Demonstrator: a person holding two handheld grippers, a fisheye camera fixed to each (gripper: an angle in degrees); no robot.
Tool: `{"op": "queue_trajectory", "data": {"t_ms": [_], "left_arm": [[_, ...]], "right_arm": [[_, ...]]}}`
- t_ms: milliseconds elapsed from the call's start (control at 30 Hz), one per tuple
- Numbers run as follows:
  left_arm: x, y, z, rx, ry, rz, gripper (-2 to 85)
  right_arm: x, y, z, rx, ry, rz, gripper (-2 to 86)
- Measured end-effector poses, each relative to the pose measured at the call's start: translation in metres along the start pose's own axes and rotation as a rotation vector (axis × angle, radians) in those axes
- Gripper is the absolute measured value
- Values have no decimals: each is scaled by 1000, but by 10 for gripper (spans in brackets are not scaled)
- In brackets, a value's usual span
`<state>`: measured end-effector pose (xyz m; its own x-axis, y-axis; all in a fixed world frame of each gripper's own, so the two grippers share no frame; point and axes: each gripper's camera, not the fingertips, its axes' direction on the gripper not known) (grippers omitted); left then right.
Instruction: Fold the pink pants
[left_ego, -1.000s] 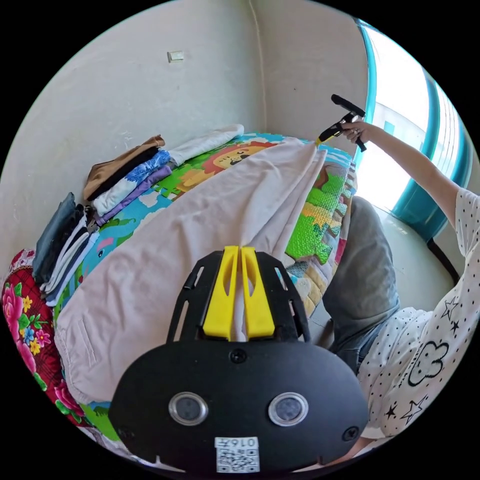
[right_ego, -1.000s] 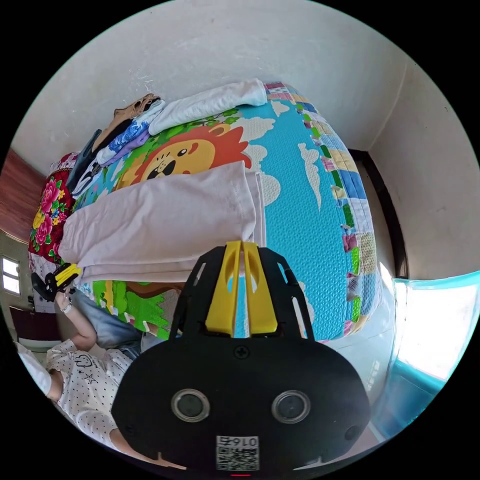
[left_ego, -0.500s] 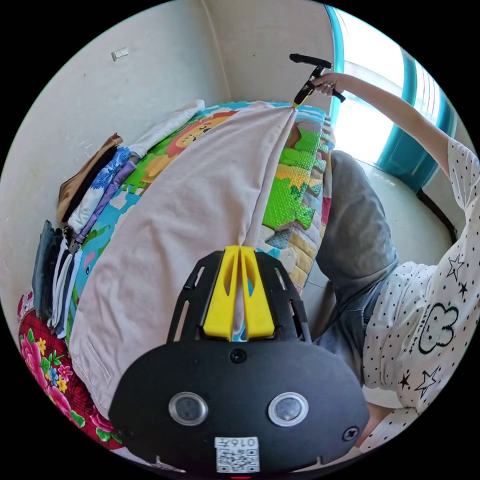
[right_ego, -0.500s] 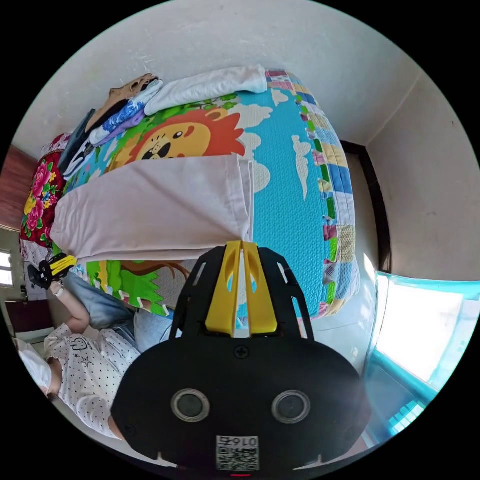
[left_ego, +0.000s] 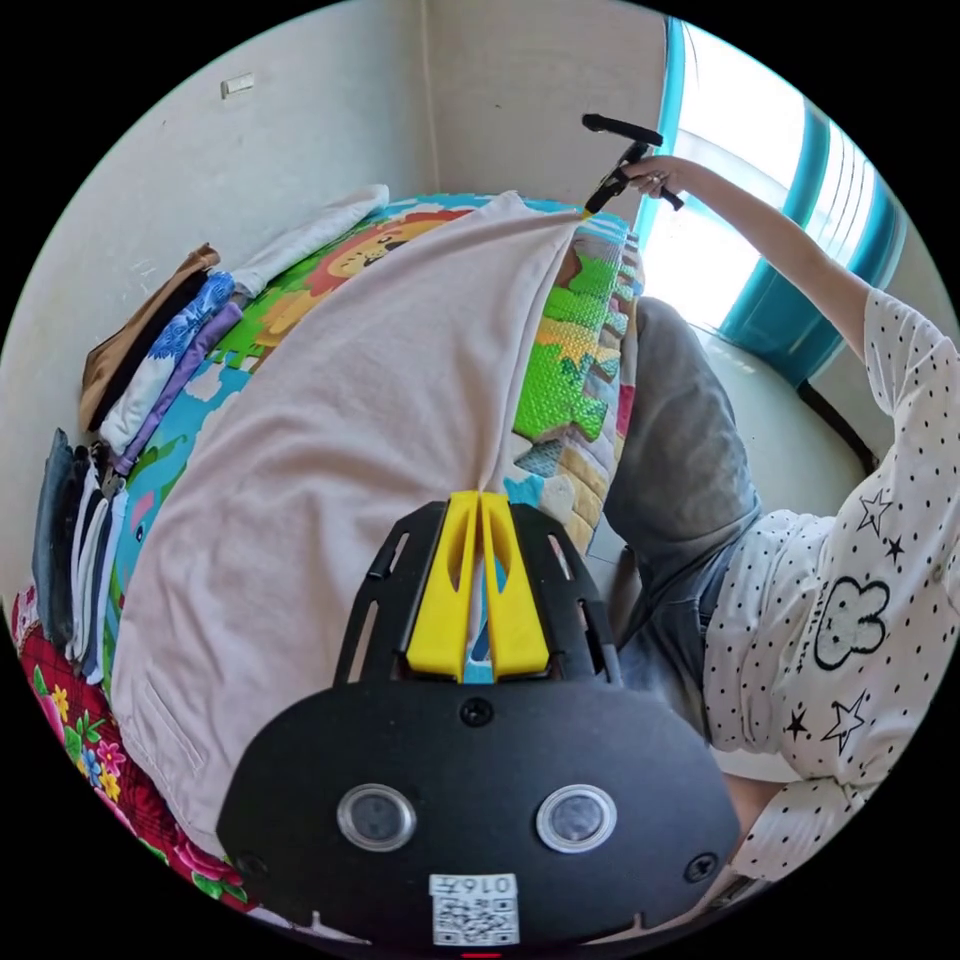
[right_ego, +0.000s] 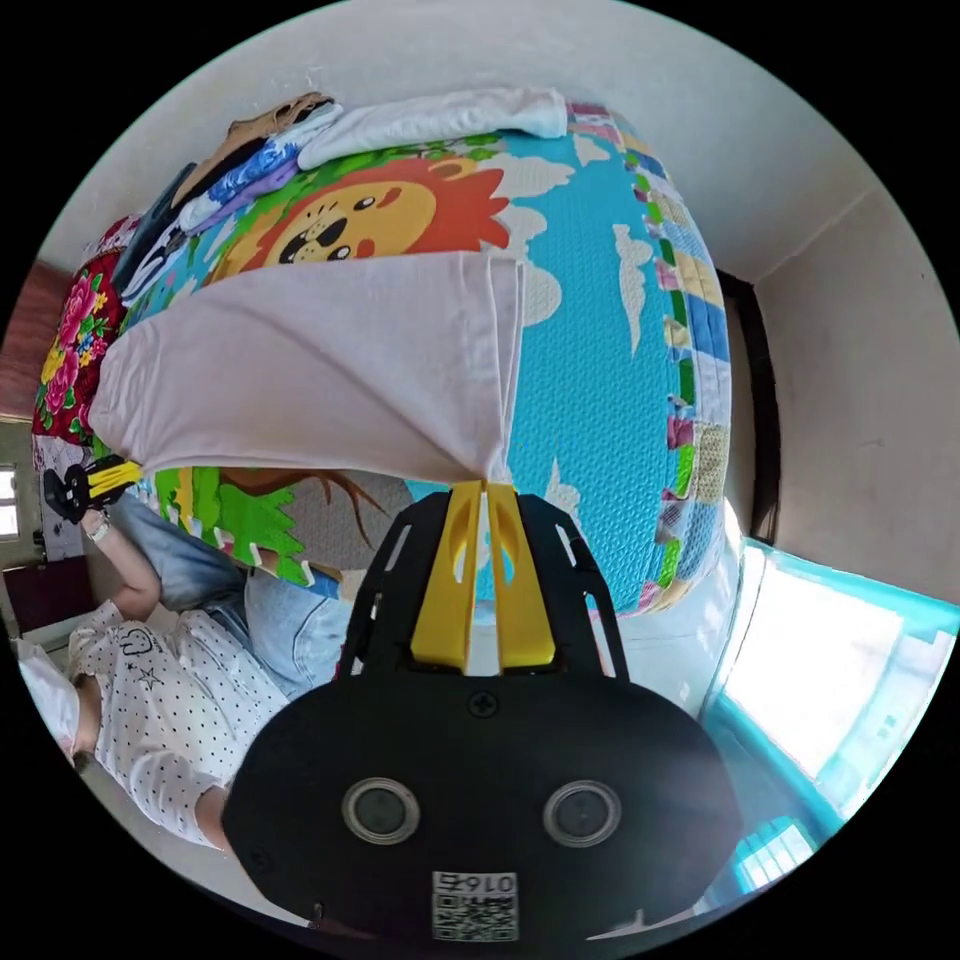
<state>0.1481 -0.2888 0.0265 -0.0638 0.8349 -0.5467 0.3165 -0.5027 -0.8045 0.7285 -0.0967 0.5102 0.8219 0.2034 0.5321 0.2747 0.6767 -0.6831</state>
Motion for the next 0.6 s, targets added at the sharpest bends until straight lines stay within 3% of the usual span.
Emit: {"op": "queue_trajectory", "data": {"t_ms": [133,333,600], "left_arm": [[-1,-3,-1,5,-6,14,-10],[-2,-11,0,-2,-17,19,-10],[-10,-15,2,6,8,25,-10]], "right_arm": [[5,4,-20,134,61,61,79],[-5,-13,-46,432,140,99,91],[-7,-64,-1,369,71,51,60]]}}
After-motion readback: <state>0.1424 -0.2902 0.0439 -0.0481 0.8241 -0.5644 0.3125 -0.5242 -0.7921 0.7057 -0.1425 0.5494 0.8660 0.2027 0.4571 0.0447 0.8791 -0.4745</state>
